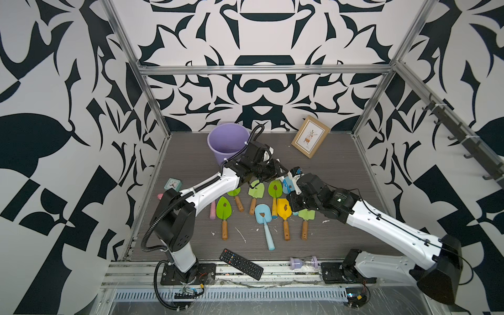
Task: Brush the soil off the hand trowel and place it into the bucket
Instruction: Pick up the brush from the center of the board.
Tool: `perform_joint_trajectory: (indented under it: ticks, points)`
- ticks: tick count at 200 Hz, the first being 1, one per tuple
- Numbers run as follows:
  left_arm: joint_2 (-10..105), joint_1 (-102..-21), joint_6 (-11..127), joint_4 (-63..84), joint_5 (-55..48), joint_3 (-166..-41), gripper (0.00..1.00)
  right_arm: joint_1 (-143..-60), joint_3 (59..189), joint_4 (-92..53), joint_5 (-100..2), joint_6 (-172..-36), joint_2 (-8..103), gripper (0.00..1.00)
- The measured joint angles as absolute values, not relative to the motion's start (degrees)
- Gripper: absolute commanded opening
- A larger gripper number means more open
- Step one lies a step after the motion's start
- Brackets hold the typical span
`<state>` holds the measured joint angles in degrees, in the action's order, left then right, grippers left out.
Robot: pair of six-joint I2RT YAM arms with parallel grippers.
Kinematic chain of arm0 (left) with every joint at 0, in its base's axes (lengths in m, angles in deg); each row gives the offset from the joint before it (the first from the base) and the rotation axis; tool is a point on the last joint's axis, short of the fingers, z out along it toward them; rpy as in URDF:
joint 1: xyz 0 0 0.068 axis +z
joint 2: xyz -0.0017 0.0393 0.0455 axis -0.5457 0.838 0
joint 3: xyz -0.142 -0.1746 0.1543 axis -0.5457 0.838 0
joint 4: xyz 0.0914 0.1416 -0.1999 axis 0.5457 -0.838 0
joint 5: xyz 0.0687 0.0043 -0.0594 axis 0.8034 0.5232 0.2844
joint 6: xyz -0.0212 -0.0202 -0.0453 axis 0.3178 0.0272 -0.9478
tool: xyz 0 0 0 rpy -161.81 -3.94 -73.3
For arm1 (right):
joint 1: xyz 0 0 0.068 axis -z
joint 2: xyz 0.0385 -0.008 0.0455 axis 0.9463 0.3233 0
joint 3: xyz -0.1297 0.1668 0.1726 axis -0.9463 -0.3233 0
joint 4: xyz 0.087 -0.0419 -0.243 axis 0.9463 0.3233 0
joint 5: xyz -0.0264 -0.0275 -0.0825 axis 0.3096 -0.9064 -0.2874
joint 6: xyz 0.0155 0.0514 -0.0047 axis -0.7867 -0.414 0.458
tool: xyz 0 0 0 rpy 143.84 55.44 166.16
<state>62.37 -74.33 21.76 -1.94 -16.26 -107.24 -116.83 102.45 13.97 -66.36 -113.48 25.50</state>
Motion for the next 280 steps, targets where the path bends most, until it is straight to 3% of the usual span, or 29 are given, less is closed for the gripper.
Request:
perform_joint_trajectory:
  ticks: [16,37,51,64,77,99,136,178,225,280]
  points:
    - [62.48,-74.22,21.41,-1.44,-16.79,-107.00,0.00,-116.88,102.45,13.91,-66.60,-113.50,25.55,0.00]
    - [62.59,-74.18,21.39,-0.89,-17.09,-107.00,0.00,-116.88,102.45,13.86,-66.86,-113.50,25.50,0.01]
    - [62.87,-73.98,21.36,-0.37,-17.73,-106.87,0.00,-116.88,102.34,13.75,-66.73,-113.55,25.46,0.37]
    - [63.05,-73.54,22.24,0.77,-19.04,-106.26,0.00,-116.44,102.02,12.62,-64.98,-113.50,24.96,0.63]
    - [63.09,-72.76,22.81,2.52,-21.13,-104.55,0.00,-115.37,101.69,10.39,-62.06,-113.37,23.40,0.75]
    - [63.09,-71.27,23.00,5.71,-25.40,-101.40,0.00,-109.90,99.74,6.06,-53.60,-114.49,18.60,0.76]
    - [63.09,-68.01,20.27,16.25,-32.72,-97.19,0.00,-96.07,94.56,-5.46,-34.97,-121.96,15.12,0.67]
    - [63.33,-66.57,13.08,30.78,-38.40,-95.24,0.00,-94.52,89.93,-17.68,-21.36,-131.80,17.44,0.64]
    - [63.99,-66.57,9.23,38.41,-40.72,-95.22,0.00,-94.54,89.89,-20.36,-17.53,-134.42,18.05,0.57]
    - [64.07,-66.57,9.98,36.29,-40.37,-95.22,0.00,-97.16,91.26,-14.46,-21.29,-130.71,18.84,0.53]
